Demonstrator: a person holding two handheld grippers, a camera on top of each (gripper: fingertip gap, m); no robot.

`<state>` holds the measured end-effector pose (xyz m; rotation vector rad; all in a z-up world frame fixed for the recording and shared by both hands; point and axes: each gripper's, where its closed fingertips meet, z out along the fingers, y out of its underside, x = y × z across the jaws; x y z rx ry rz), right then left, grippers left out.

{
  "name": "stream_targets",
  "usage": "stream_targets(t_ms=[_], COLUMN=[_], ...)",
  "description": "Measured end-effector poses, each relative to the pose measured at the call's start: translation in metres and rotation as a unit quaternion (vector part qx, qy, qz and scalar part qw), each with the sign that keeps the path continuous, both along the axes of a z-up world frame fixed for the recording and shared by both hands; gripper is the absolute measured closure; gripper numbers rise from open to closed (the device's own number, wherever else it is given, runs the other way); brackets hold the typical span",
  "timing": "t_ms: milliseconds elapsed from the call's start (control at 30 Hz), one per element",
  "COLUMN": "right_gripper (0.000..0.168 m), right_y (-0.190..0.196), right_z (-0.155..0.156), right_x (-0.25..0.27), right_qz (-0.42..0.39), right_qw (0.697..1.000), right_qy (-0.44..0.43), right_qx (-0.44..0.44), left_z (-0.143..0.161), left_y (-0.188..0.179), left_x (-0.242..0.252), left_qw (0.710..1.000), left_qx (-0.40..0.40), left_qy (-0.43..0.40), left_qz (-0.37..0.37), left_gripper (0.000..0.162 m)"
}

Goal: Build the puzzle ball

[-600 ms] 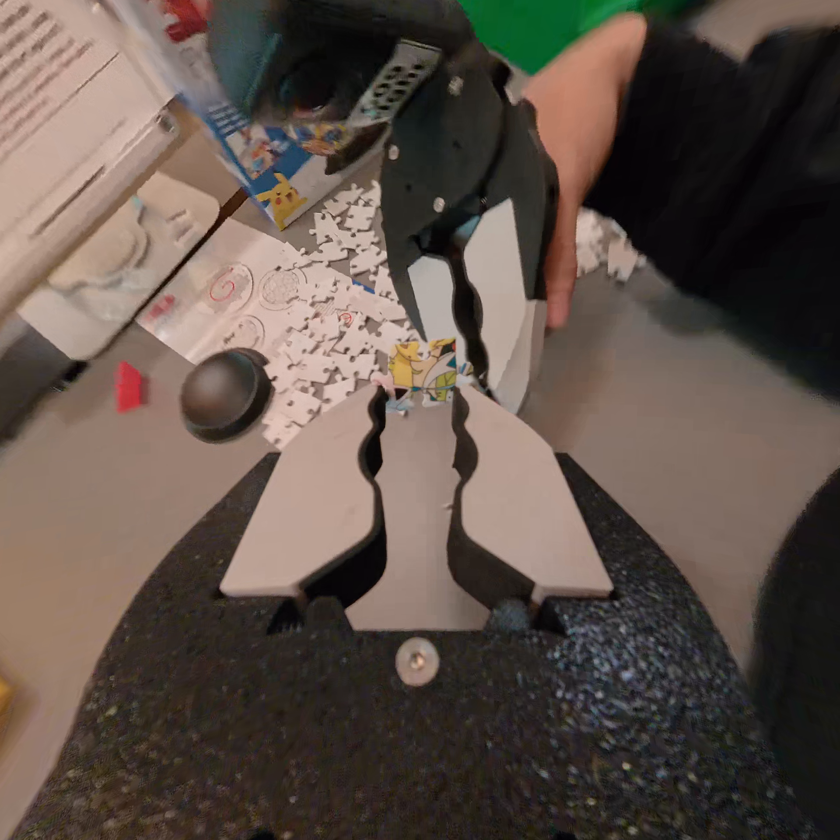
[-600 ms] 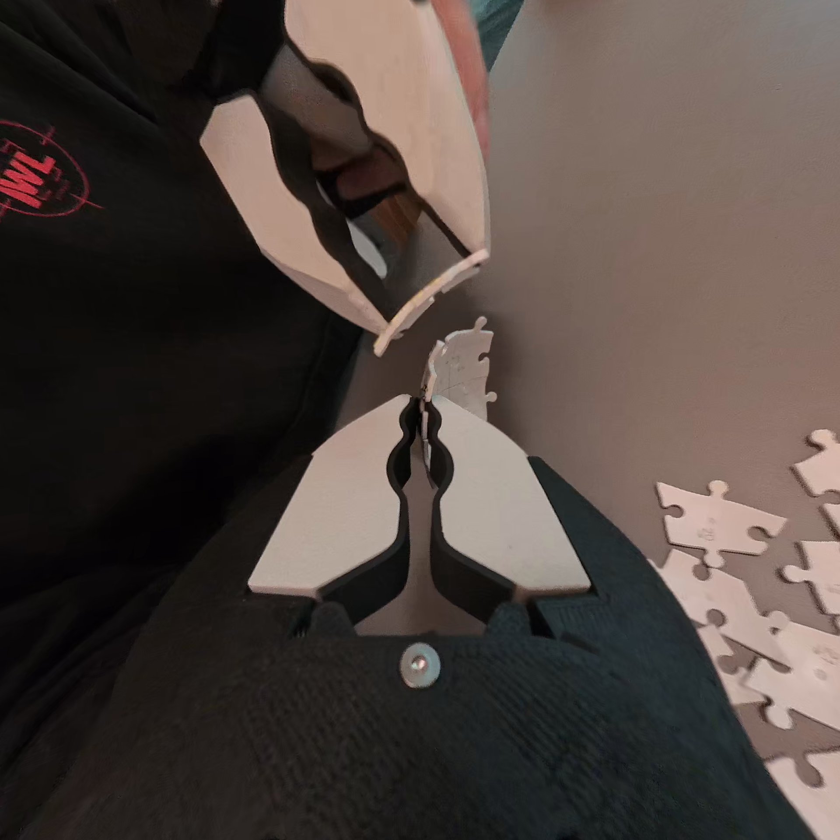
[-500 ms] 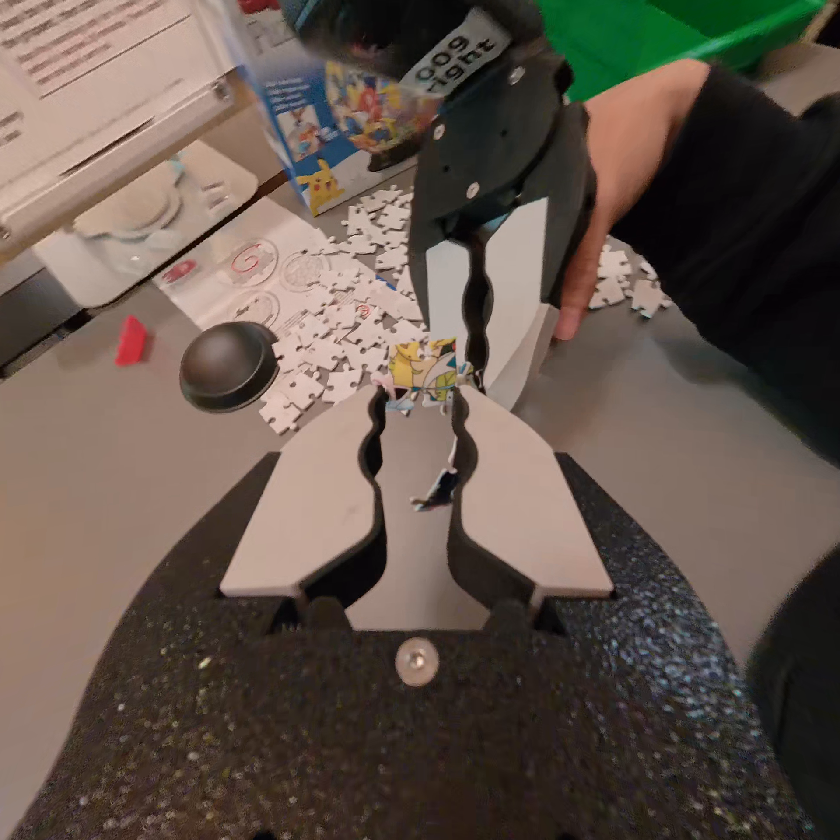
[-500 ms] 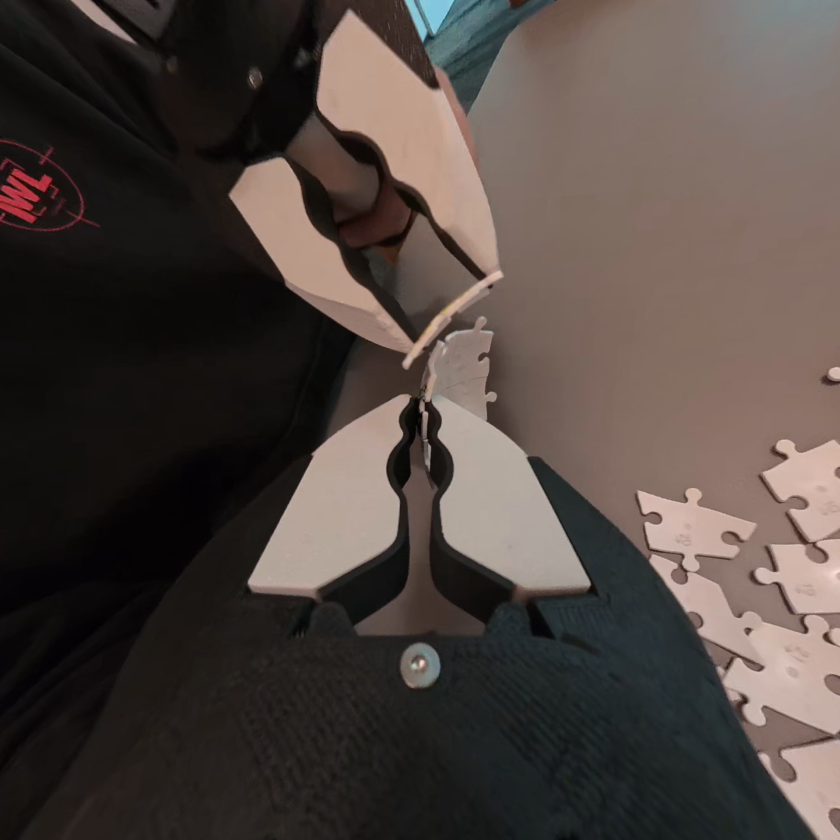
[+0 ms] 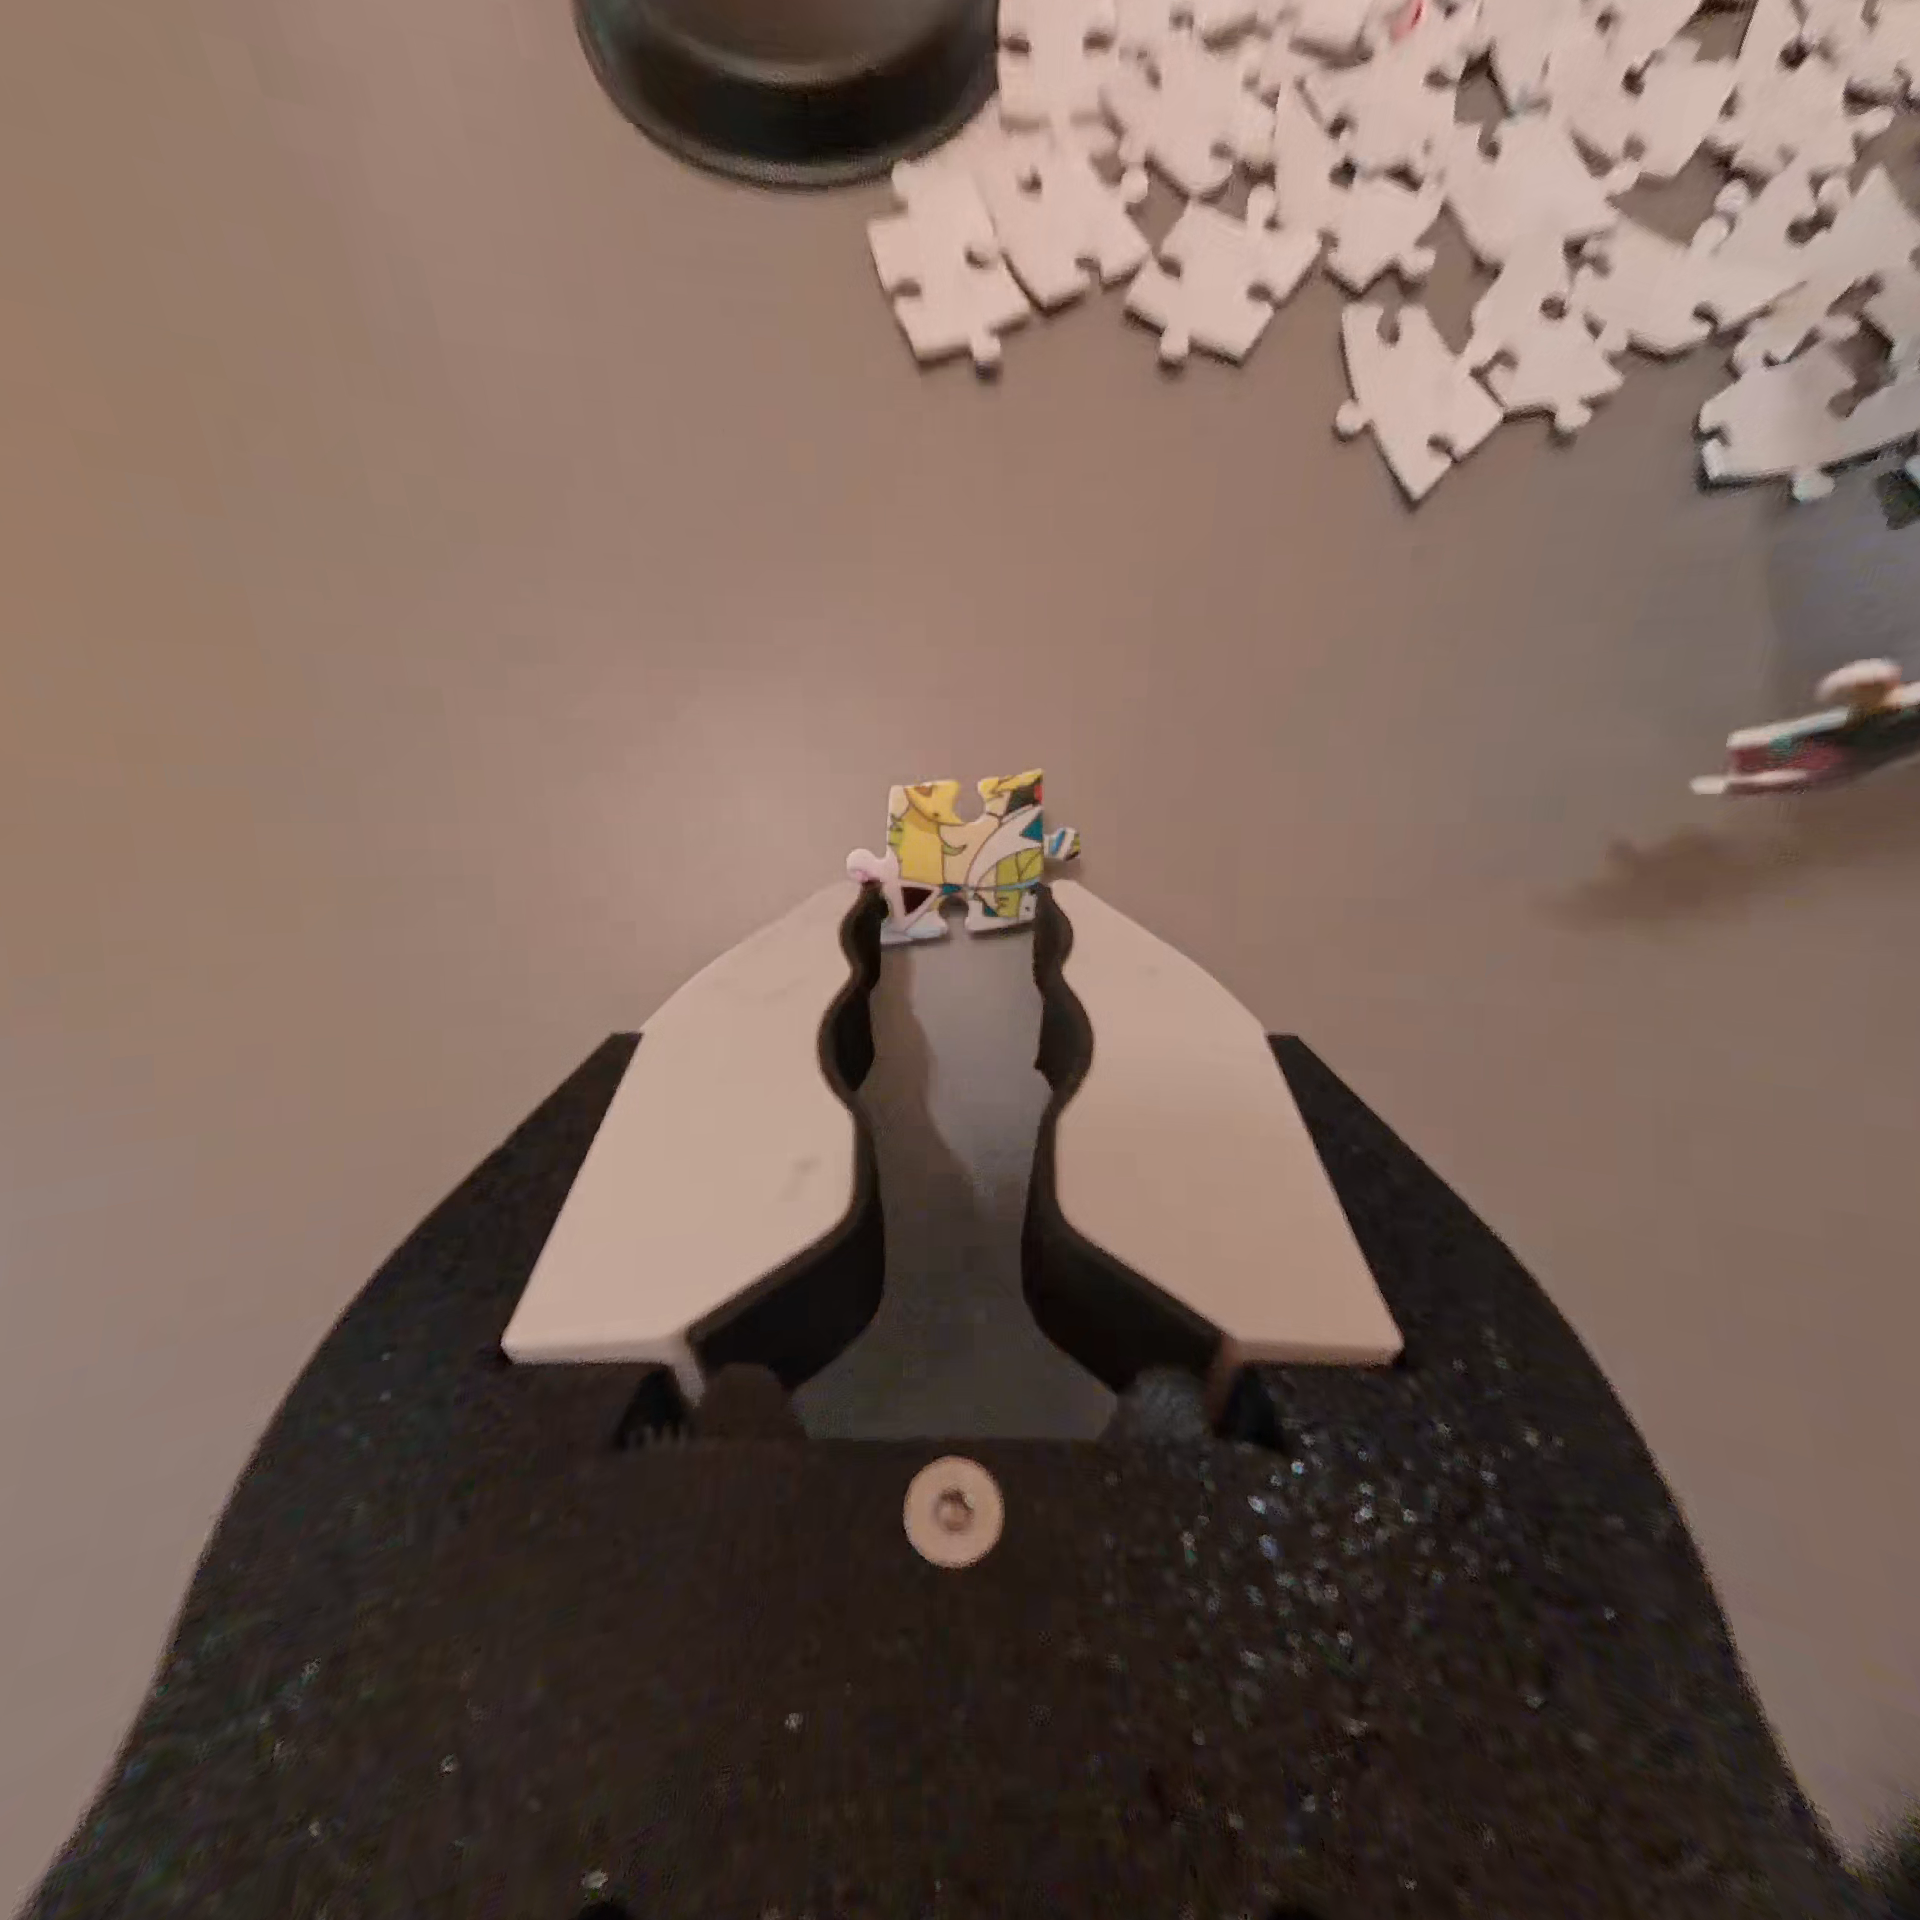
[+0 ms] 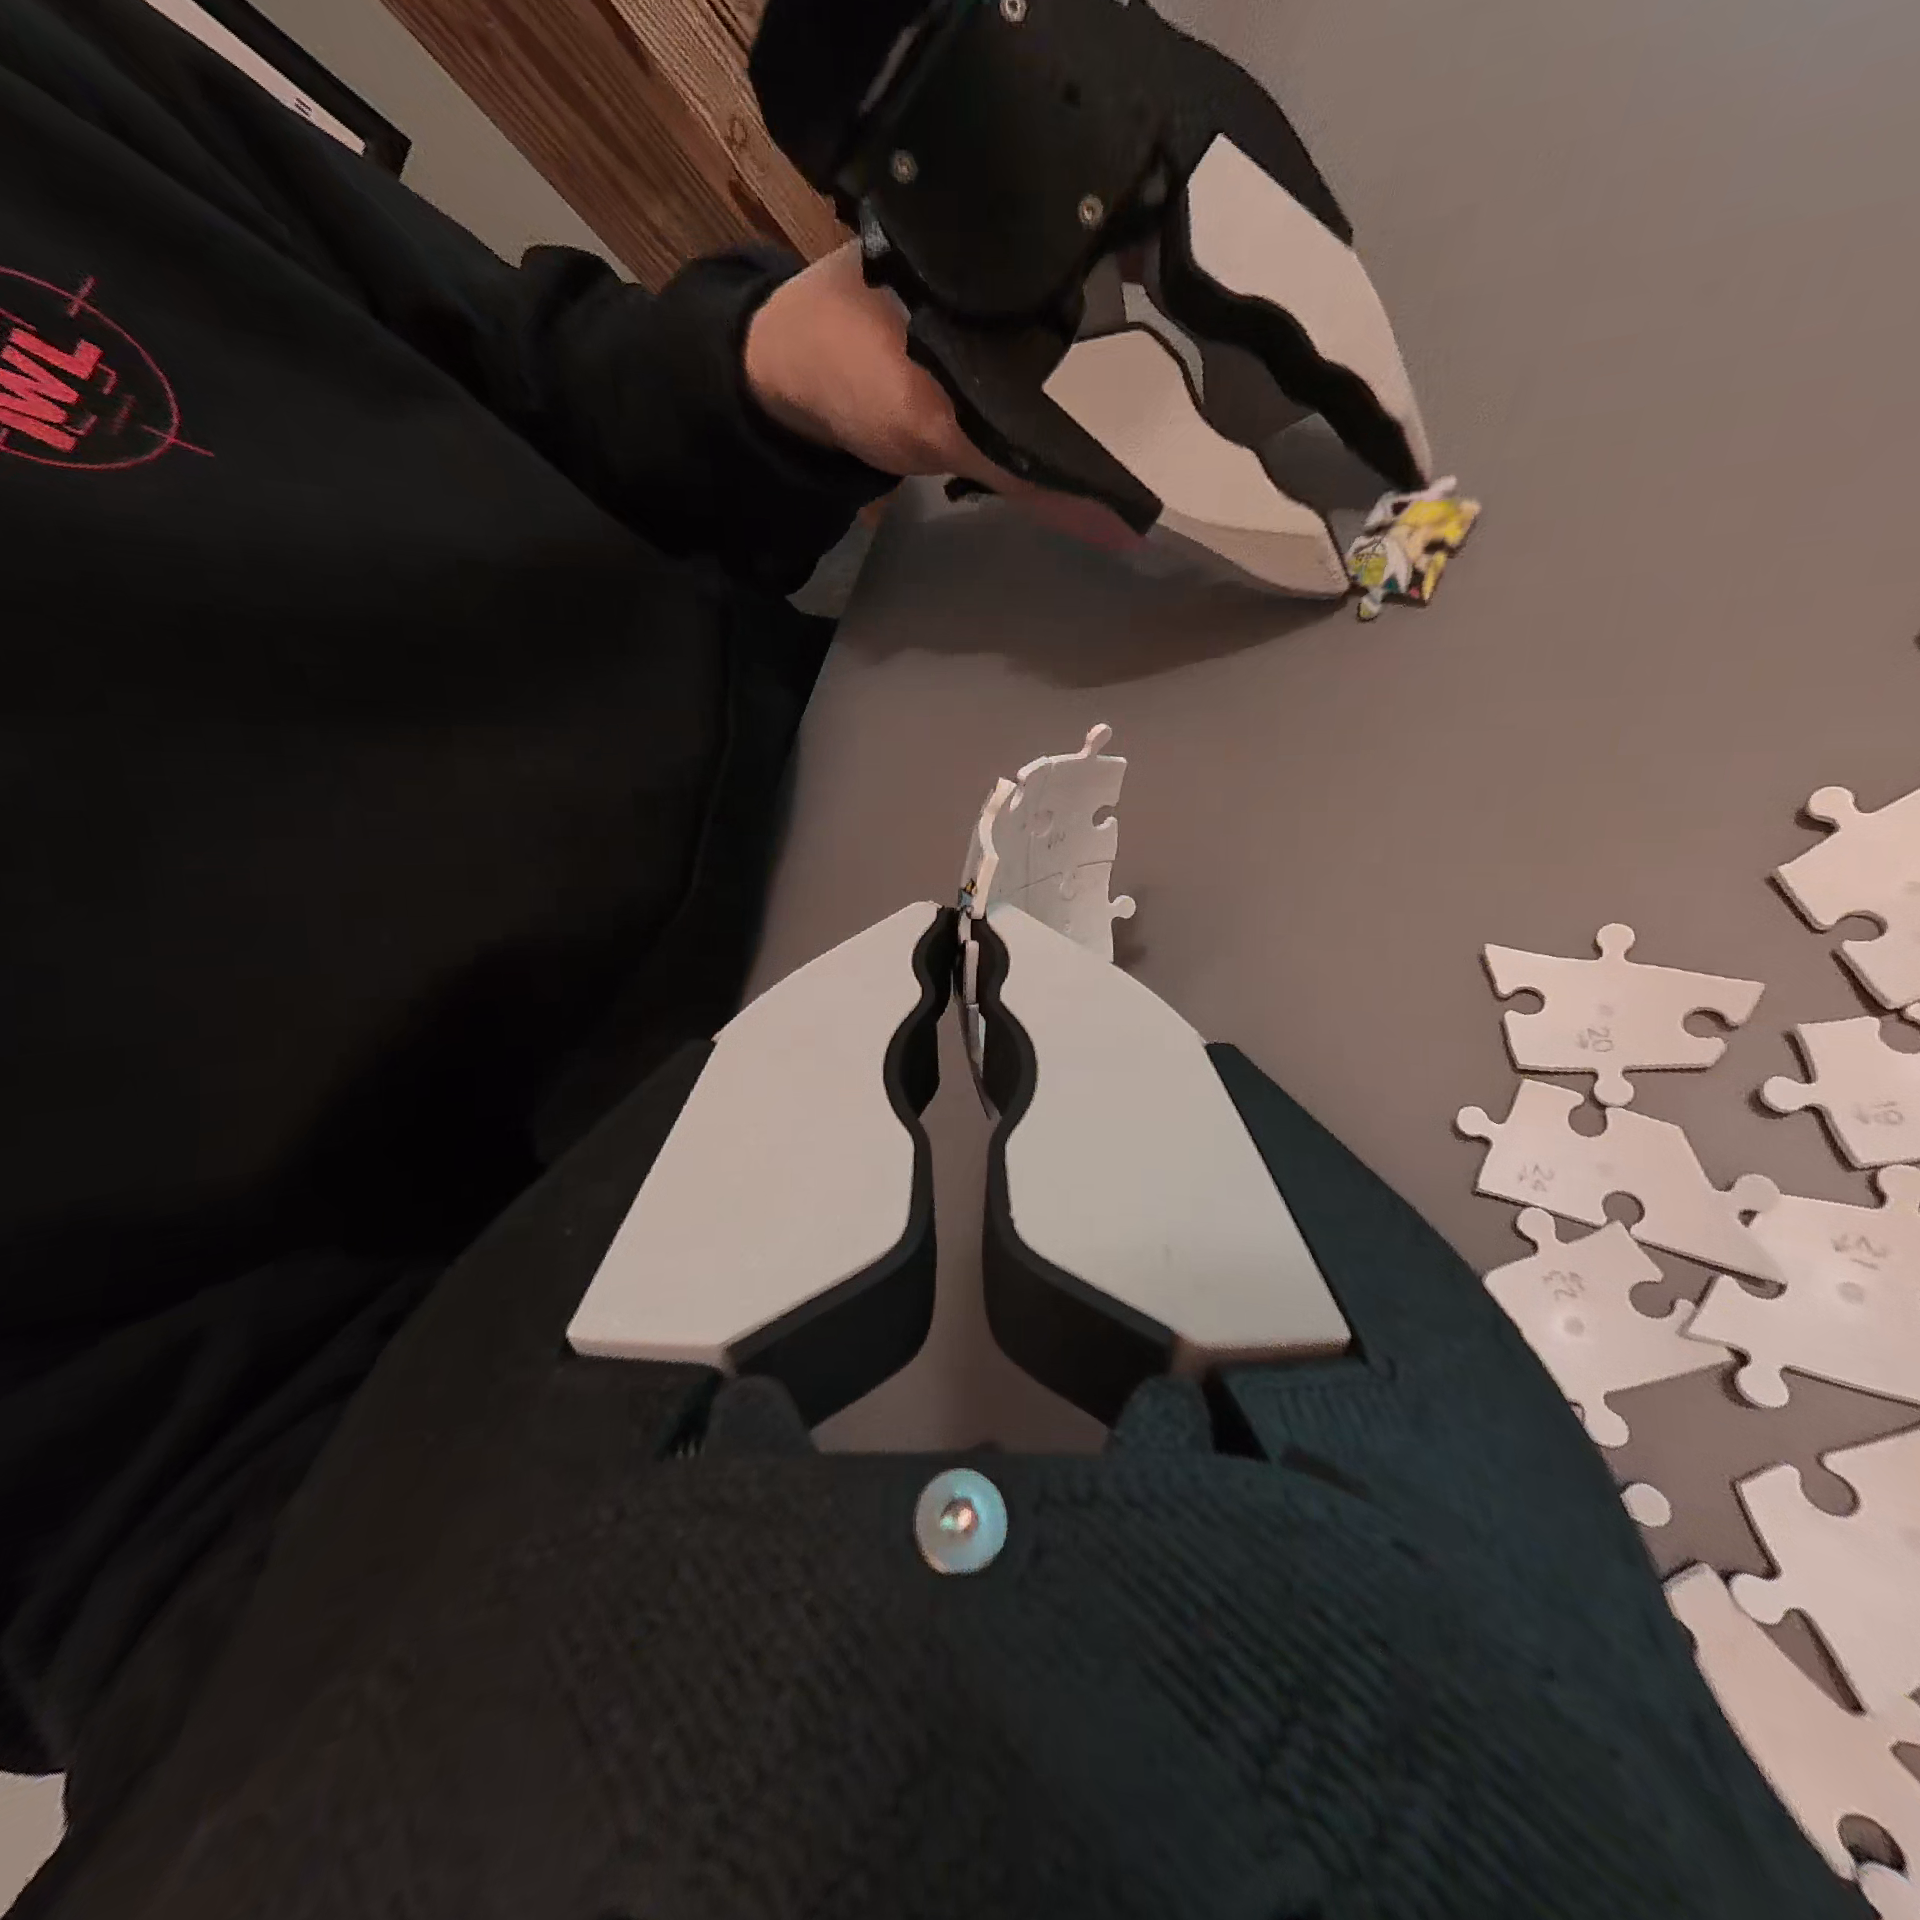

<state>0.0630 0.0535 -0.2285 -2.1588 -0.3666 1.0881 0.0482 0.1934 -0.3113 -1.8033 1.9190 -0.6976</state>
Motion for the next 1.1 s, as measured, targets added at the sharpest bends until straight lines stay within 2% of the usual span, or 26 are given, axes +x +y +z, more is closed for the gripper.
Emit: stream_targets(t_ms=[100,133,200,267,333,400,433,500,567,667,800,900,967,1033,1100], right_gripper=[0.165,0.165,0.166,0.166,0.166,0.166,0.166,0.166,0.166,0.166,0.166,0.166,0.166,0.166,0.166], right_y=[0.000,0.000,0.000,0.000,0.000,0.001,0.001,0.002,0.001,0.000,0.000,0.000,0.000,0.001,0.000], right_z=[-0.001,-0.001,-0.001,0.000,0.000,-0.001,-0.001,-0.001,-0.002,-0.001,-0.002,-0.003,-0.004,-0.004,-0.004], right_x=[0.000,0.000,0.001,0.001,0.001,0.000,-0.001,-0.003,-0.005,-0.003,0.001,0.001,0.001,0.001,0.002], right_qz=[0.000,0.000,-0.001,-0.002,-0.002,0.001,0.003,0.008,0.012,0.007,0.002,0.000,0.000,-0.001,0.000], right_qw=[1.000,1.000,1.000,1.000,1.000,1.000,1.000,1.000,1.000,1.000,1.000,1.000,1.000,1.000,1.000], right_qy=[0.001,0.001,0.001,0.001,0.002,0.001,-0.001,-0.004,-0.007,-0.006,-0.001,0.003,0.004,0.004,0.005], right_qx=[-0.001,-0.002,-0.001,0.001,0.002,0.000,-0.001,-0.003,-0.003,-0.002,0.000,-0.002,-0.003,-0.004,-0.004], left_z=[0.000,0.001,0.013,0.033,0.036,0.026,0.020,0.009,0.005,-0.001,-0.001,-0.001,0.001,0.004,0.010], left_y=[-0.001,-0.003,-0.005,0.000,0.005,0.015,0.017,0.015,0.011,0.005,0.001,-0.002,-0.011,-0.030,-0.040], left_x=[0.000,-0.001,0.002,0.007,0.003,-0.001,-0.001,0.001,0.008,0.006,0.006,0.004,0.003,0.000,-0.002], left_qw=[1.000,1.000,0.998,0.988,0.958,0.912,0.893,0.874,0.870,0.870,0.898,0.945,0.978,0.987,0.990], left_qx=[0.008,0.008,0.014,0.059,0.126,0.188,0.195,0.172,0.157,0.127,0.115,0.099,0.028,-0.056,-0.084], left_qy=[-0.004,-0.002,-0.024,-0.062,-0.043,-0.005,0.003,0.022,0.027,0.062,0.085,0.110,0.112,0.091,0.055], left_qz=[-0.004,-0.014,-0.056,-0.129,-0.253,-0.365,-0.406,-0.453,-0.467,-0.473,-0.415,-0.292,-0.173,-0.116,-0.101], left_gripper=[0.133,0.125,0.118,0.113,0.113,0.110,0.110,0.121,0.128,0.140,0.143,0.143,0.144,0.137,0.131])
